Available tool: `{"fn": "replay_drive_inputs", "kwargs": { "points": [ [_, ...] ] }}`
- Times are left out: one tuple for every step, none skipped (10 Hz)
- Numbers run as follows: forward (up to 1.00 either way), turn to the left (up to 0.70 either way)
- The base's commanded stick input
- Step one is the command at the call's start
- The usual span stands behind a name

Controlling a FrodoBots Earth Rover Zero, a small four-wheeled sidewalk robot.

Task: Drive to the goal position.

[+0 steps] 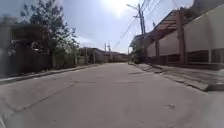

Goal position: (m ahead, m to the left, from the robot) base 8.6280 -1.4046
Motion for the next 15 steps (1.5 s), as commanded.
{"fn": "replay_drive_inputs", "kwargs": {
  "points": [
    [0.00, 0.00],
    [0.00, 0.00],
    [0.00, 0.00],
    [0.00, 0.00],
    [0.00, 0.00],
    [0.00, 0.00],
    [0.00, 0.00],
    [0.00, 0.00],
    [0.00, 0.00],
    [0.81, 0.06],
    [1.00, 0.07],
    [1.00, 0.07],
    [1.00, 0.07],
    [1.00, 0.07],
    [1.00, 0.07]
  ]
}}
